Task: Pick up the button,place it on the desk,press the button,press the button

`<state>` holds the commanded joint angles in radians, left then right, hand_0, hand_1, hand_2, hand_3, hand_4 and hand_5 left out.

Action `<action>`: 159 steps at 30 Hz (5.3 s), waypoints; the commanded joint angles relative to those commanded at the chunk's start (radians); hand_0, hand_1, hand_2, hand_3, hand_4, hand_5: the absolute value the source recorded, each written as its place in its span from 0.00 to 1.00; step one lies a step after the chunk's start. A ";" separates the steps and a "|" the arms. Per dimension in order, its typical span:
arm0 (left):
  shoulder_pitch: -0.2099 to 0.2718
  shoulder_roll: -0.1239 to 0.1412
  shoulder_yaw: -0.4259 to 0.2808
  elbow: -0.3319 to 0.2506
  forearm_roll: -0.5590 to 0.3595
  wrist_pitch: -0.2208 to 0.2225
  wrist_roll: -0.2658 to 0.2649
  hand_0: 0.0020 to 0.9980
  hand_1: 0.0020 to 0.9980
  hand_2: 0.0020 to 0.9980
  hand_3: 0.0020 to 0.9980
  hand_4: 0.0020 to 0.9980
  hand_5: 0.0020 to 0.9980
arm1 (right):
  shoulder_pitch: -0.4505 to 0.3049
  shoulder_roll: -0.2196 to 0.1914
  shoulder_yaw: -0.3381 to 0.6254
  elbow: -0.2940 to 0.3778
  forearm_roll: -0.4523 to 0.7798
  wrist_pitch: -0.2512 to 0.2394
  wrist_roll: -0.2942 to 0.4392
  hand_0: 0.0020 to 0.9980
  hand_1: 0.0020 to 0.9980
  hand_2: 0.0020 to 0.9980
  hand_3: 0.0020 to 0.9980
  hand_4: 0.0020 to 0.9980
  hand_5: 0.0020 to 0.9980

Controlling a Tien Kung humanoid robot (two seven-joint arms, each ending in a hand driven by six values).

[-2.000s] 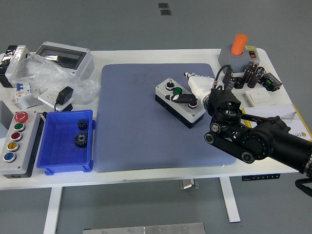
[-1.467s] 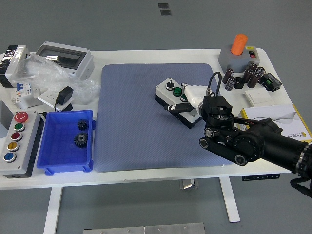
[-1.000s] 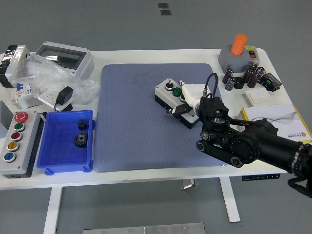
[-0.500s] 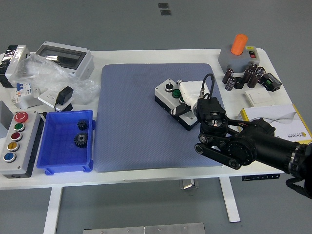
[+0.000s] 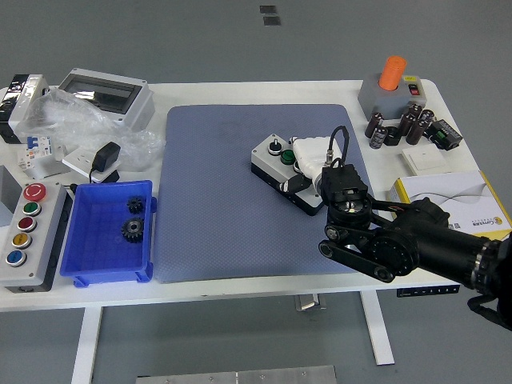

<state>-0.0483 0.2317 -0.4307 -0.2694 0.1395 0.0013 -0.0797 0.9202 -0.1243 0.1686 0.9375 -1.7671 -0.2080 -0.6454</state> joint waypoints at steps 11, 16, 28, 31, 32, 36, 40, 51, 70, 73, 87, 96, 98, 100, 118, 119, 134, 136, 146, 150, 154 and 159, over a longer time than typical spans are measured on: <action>0.002 -0.001 0.025 0.000 -0.023 -0.003 -0.012 0.64 0.64 0.59 0.57 0.45 0.00 | -0.004 -0.009 -0.013 0.025 0.007 -0.037 0.000 0.19 0.36 0.32 0.29 0.63 0.17; 0.002 -0.001 0.033 0.000 -0.031 -0.003 -0.016 0.64 0.64 0.59 0.57 0.46 0.00 | -0.005 -0.015 -0.018 0.039 0.014 -0.062 0.000 0.22 0.36 0.29 0.24 0.49 0.09; 0.009 -0.003 0.037 0.001 -0.040 0.000 -0.020 0.64 0.64 0.59 0.57 0.46 0.00 | 0.005 -0.054 -0.020 0.145 -0.070 -0.110 0.091 0.23 0.34 0.28 0.24 0.44 0.07; 0.011 -0.004 0.039 0.001 -0.044 0.001 -0.022 0.64 0.64 0.59 0.57 0.46 0.00 | 0.012 -0.070 -0.025 0.197 -0.117 -0.114 0.126 0.23 0.34 0.28 0.24 0.44 0.07; 0.012 -0.004 0.040 0.001 -0.046 0.001 -0.022 0.64 0.64 0.59 0.57 0.46 0.00 | 0.014 -0.076 -0.027 0.214 -0.131 -0.116 0.139 0.23 0.34 0.28 0.24 0.44 0.07; 0.013 -0.004 0.043 0.001 -0.050 0.001 -0.024 0.64 0.64 0.59 0.57 0.46 0.00 | 0.022 -0.096 -0.047 0.278 -0.197 -0.130 0.200 0.25 0.34 0.28 0.24 0.43 0.06; 0.014 -0.004 0.045 0.001 -0.053 0.002 -0.024 0.64 0.64 0.59 0.57 0.46 0.00 | 0.024 -0.106 -0.083 0.307 -0.272 -0.139 0.271 0.25 0.35 0.28 0.24 0.43 0.06; 0.013 -0.005 0.042 0.001 -0.049 0.001 -0.024 0.64 0.64 0.59 0.57 0.46 0.00 | 0.016 -0.098 -0.143 0.205 -0.268 -0.129 0.430 0.27 0.36 0.28 0.25 0.43 0.07; 0.011 -0.005 0.039 0.001 -0.048 0.001 -0.024 0.64 0.64 0.59 0.57 0.46 0.00 | 0.016 -0.109 -0.116 0.186 -0.233 -0.081 0.449 0.40 0.46 0.38 0.27 0.43 0.06; 0.012 -0.006 0.037 0.001 -0.047 0.001 -0.023 0.64 0.64 0.59 0.57 0.46 0.00 | 0.017 -0.110 -0.110 0.189 -0.231 -0.066 0.447 0.40 0.46 0.38 0.27 0.43 0.06; 0.012 -0.007 0.031 0.002 -0.042 0.000 -0.021 0.64 0.64 0.59 0.56 0.45 0.00 | 0.017 -0.116 -0.096 0.202 -0.218 -0.047 0.440 0.76 0.75 0.87 1.00 1.00 0.52; 0.013 -0.008 0.028 0.002 -0.039 -0.004 -0.020 0.64 0.64 0.58 0.56 0.45 0.00 | 0.018 -0.123 -0.093 0.221 -0.199 -0.042 0.440 0.77 0.76 0.90 1.00 1.00 0.55; 0.014 -0.009 0.027 0.002 -0.038 -0.005 -0.019 0.64 0.64 0.58 0.56 0.45 0.00 | 0.018 -0.125 -0.093 0.225 -0.189 -0.037 0.440 0.77 0.76 0.90 1.00 1.00 0.55; 0.014 -0.009 0.027 0.002 -0.038 -0.005 -0.018 0.64 0.64 0.58 0.56 0.45 0.00 | 0.018 -0.127 -0.094 0.229 -0.181 -0.034 0.441 0.77 0.76 0.90 1.00 1.00 0.56; 0.019 -0.011 0.036 0.002 -0.047 -0.006 -0.025 0.64 0.63 0.58 0.56 0.44 0.00 | -0.001 -0.204 -0.068 0.305 -0.130 0.002 0.405 0.77 0.77 0.96 1.00 1.00 0.64; 0.019 -0.011 0.037 0.002 -0.049 -0.006 -0.025 0.64 0.63 0.58 0.56 0.44 0.00 | -0.004 -0.213 -0.069 0.317 -0.125 0.002 0.402 0.77 0.77 0.96 1.00 1.00 0.64; 0.024 -0.013 0.043 0.004 -0.056 -0.005 -0.031 0.64 0.63 0.58 0.56 0.44 0.00 | -0.040 -0.284 -0.053 0.438 -0.039 -0.027 0.401 0.73 0.74 0.94 1.00 1.00 0.69; 0.025 -0.013 0.042 0.004 -0.055 -0.004 -0.031 0.64 0.63 0.58 0.56 0.44 0.00 | -0.045 -0.293 -0.025 0.454 -0.045 -0.035 0.401 0.74 0.74 0.94 1.00 1.00 0.70; 0.029 -0.014 0.042 0.004 -0.058 -0.002 -0.034 0.64 0.63 0.58 0.56 0.43 0.00 | -0.082 -0.399 0.104 0.617 -0.204 0.100 0.279 0.73 0.74 0.94 1.00 1.00 0.69; 0.030 -0.015 0.038 0.004 -0.054 -0.002 -0.031 0.64 0.63 0.58 0.56 0.43 0.00 | -0.082 -0.442 0.154 0.724 -0.270 0.244 0.166 0.74 0.76 0.95 1.00 1.00 0.71; 0.028 -0.015 0.038 0.004 -0.053 -0.002 -0.030 0.64 0.63 0.59 0.56 0.43 0.00 | -0.073 -0.466 0.200 0.835 -0.234 0.375 0.060 0.73 0.71 0.72 1.00 0.90 0.49; 0.027 -0.014 0.035 0.003 -0.051 -0.002 -0.026 0.64 0.63 0.59 0.56 0.43 0.00 | -0.057 -0.487 0.199 0.842 -0.150 0.498 0.000 0.68 0.60 0.52 1.00 0.74 0.33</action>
<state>-0.0213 0.2180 -0.3959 -0.2660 0.0882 -0.0008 -0.1061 0.8634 -0.6111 0.3681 1.7790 -1.9176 0.2905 -0.6454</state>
